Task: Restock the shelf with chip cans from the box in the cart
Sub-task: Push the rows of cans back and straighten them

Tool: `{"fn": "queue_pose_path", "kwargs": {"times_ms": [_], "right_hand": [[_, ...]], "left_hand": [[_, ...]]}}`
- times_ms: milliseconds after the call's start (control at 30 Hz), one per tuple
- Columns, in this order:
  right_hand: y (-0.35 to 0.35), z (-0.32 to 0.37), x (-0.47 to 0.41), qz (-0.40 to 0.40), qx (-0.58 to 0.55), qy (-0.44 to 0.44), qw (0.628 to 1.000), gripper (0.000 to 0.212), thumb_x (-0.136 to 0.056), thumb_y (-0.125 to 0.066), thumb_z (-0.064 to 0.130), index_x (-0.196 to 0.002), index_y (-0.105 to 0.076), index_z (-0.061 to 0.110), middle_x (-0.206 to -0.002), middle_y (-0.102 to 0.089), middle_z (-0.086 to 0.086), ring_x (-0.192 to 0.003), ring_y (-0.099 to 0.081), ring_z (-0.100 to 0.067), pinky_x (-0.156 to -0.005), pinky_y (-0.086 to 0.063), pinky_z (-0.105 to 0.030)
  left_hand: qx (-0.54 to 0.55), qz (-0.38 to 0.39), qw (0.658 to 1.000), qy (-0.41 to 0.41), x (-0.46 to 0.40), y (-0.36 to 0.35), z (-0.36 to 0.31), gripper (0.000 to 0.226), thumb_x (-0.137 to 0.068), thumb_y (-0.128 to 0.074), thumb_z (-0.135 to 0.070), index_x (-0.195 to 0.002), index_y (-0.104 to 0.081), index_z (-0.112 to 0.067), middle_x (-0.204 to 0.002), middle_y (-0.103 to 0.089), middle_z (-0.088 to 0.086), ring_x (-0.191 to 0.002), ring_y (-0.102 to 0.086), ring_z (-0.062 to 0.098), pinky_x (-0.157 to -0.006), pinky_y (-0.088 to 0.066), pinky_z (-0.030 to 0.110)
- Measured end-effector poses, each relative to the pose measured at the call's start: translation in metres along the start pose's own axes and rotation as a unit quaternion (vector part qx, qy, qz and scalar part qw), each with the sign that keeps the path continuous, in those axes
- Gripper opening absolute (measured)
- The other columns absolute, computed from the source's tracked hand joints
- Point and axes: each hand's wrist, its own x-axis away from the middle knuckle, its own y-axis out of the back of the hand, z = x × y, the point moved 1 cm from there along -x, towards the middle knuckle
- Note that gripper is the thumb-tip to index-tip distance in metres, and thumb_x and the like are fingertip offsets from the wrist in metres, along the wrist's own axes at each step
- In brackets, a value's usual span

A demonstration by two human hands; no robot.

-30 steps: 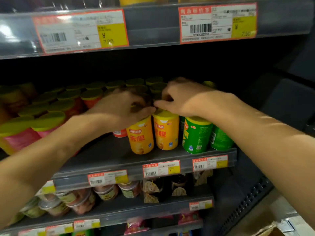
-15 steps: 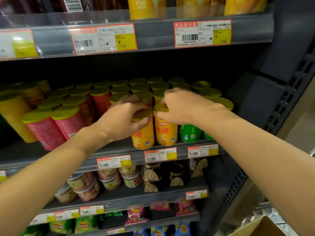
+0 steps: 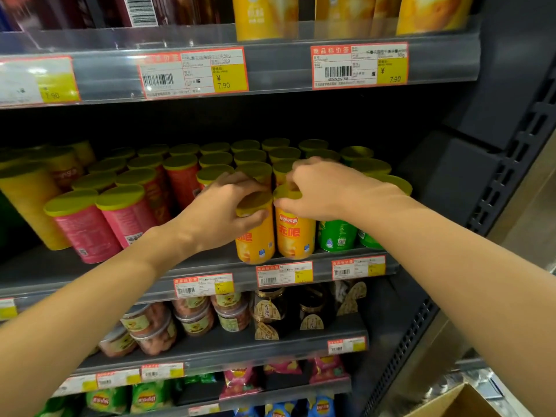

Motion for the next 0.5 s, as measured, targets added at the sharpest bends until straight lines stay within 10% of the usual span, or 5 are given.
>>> {"fn": "queue_pose_path", "kwargs": {"times_ms": [500], "right_hand": [[0.014,-0.019,-0.019,0.068,-0.016,-0.025,0.997,0.062,-0.081,-0.06,0.071,-0.125,-0.06,0.028,-0.126,-0.054,0.0,-0.108,-0.055,-0.02,-0.084,-0.049,-0.033]], "left_hand": [[0.044,-0.04,0.997,-0.057,-0.007,-0.011,0.016,0.068,-0.084,-0.055,-0.064,-0.139,-0.05,-0.024,-0.127,-0.053,-0.01,-0.117,-0.048,0.003,-0.095,-0.049,0.026]]}}
